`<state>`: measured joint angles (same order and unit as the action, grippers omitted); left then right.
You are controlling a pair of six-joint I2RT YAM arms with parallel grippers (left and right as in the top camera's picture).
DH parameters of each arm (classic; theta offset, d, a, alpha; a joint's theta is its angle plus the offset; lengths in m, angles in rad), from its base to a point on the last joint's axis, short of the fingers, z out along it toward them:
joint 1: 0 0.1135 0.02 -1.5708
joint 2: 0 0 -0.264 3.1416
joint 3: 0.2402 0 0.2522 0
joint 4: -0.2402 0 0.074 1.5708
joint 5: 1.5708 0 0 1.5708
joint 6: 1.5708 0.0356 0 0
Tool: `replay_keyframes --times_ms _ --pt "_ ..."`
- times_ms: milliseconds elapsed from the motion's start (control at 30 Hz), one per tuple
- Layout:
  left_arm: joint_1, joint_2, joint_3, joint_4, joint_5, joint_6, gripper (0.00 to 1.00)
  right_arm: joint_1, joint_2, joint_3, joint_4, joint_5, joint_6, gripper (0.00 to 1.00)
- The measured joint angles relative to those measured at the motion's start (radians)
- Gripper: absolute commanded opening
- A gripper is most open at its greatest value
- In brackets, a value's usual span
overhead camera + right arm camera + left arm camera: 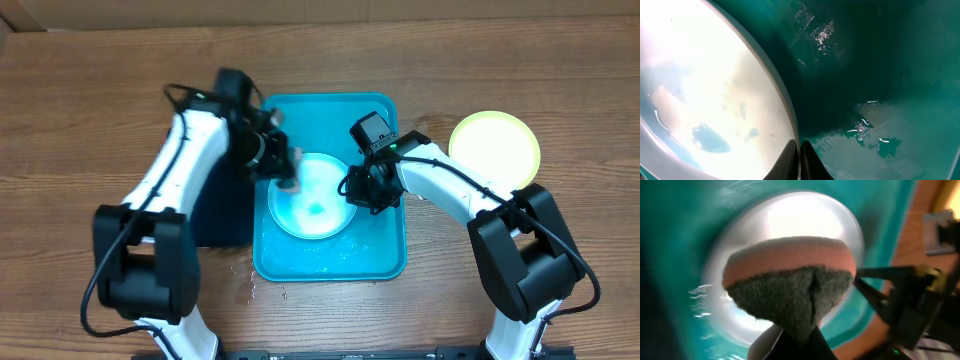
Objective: Clean dirty plates on tray and stack at the side
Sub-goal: 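Carry the sponge back and lower it onto the black tray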
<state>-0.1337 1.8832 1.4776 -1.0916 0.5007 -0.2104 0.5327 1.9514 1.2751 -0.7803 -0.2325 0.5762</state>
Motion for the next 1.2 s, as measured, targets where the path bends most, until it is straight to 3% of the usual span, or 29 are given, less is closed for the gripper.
replay_keyframes --times_ms 200,433,767,800,933,967,1200 --pt "0.098 -0.013 0.038 -0.125 -0.276 0.028 0.04 0.000 0.000 0.000 0.004 -0.001 0.000 0.04" --pt "0.116 -0.013 0.002 -0.082 -0.458 0.025 0.06 0.000 0.000 0.000 0.005 0.000 0.000 0.04" --pt "0.116 -0.013 -0.199 0.069 -0.542 0.018 0.04 0.004 0.000 0.000 0.002 0.000 -0.001 0.08" --pt "0.116 -0.013 -0.208 0.074 -0.543 0.018 0.07 0.005 0.000 0.000 0.002 0.000 0.000 0.08" --pt "0.116 -0.013 -0.220 0.078 -0.542 0.002 0.61 0.006 0.000 0.000 0.002 0.000 0.000 0.08" --pt "0.116 -0.013 -0.219 0.071 -0.541 0.002 0.66 0.006 0.000 0.000 0.002 0.000 0.000 0.08" --pt "0.124 -0.013 -0.132 -0.051 -0.514 -0.003 0.64 0.006 0.000 0.000 0.008 0.000 -0.002 0.17"
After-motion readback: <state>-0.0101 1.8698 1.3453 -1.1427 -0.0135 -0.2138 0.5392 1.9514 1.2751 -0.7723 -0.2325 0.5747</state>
